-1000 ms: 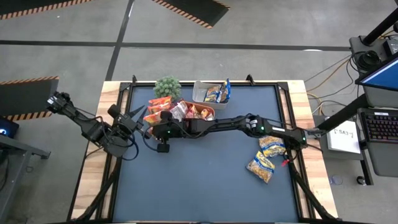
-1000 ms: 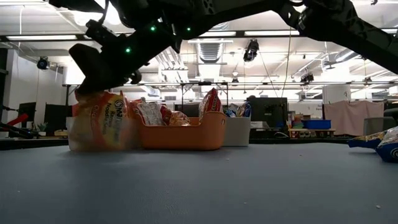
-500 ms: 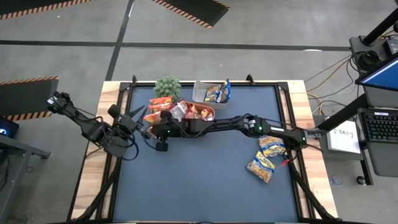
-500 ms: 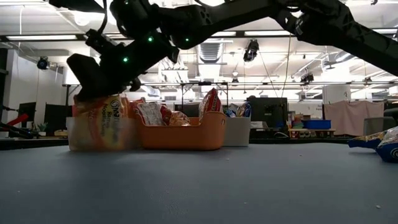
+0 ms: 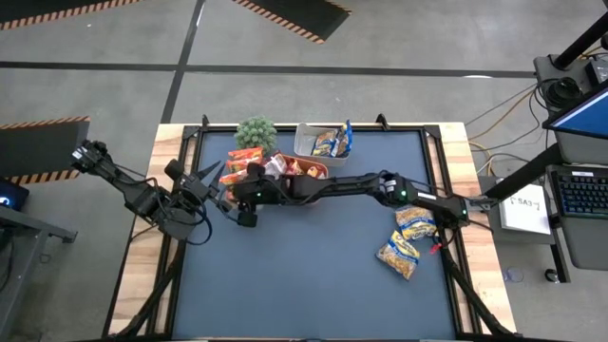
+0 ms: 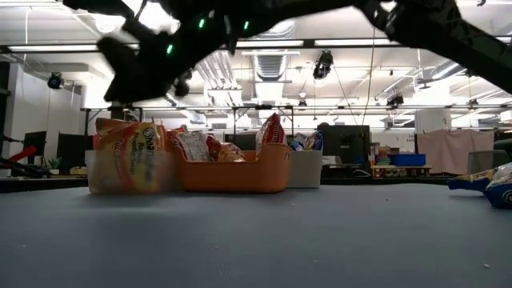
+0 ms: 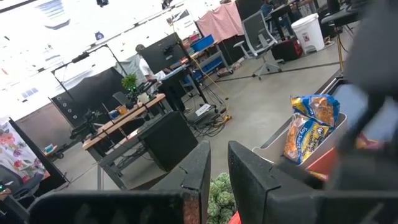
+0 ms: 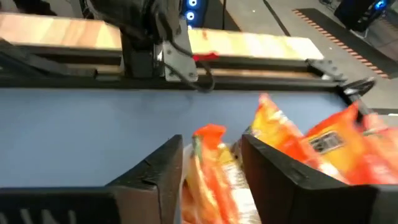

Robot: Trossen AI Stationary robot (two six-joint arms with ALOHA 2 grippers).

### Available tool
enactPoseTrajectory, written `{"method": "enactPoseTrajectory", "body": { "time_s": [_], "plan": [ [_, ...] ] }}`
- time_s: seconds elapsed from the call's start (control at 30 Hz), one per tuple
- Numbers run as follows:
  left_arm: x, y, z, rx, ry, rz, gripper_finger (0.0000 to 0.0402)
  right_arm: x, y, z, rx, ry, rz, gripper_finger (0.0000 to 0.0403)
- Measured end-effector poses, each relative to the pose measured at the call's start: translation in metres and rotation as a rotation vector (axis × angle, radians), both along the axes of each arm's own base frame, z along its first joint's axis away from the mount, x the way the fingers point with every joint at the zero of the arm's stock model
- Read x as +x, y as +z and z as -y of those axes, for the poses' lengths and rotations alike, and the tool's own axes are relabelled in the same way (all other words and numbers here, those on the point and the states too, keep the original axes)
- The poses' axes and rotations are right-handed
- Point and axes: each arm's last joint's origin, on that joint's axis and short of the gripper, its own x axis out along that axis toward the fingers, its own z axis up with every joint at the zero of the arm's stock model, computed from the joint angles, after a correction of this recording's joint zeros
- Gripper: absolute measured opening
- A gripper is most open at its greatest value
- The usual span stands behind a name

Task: Sort Maruchan noodles
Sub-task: Put the blue noodle pack into the gray bin

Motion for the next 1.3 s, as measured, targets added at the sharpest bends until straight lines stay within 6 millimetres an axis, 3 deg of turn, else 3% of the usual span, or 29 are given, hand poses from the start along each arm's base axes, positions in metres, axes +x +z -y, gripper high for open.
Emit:
{"method": "enactPoseTrajectory", "body": {
  "time_s": [0.2,0.47,0.97,1.17,1.3],
  "plan": [
    [0.000,0.000,0.000,0.000,0.000,0.000,0.0039,-0.029,0.044,-0.007,-0.028,0.034,-0.121,0.0167],
    [0.000,0.000,0.000,0.001,0.000,0.000,0.0039,-0.060,0.078,-0.048,-0.025,0.113,-0.223,0.0149],
    [0.016,0.008,0.011,-0.016,-0.038,-0.019,0.0039,-0.090,0.072,-0.132,-0.035,0.206,-0.378,0.0128],
    [0.029,0.009,0.020,0.003,-0.038,-0.048,0.0039,-0.106,0.053,-0.138,-0.109,0.130,-0.448,0.0127],
    [0.038,0.009,0.026,0.023,-0.038,-0.079,0.0039,-0.131,0.044,-0.131,-0.107,0.121,-0.495,0.0122]
  ]
}}
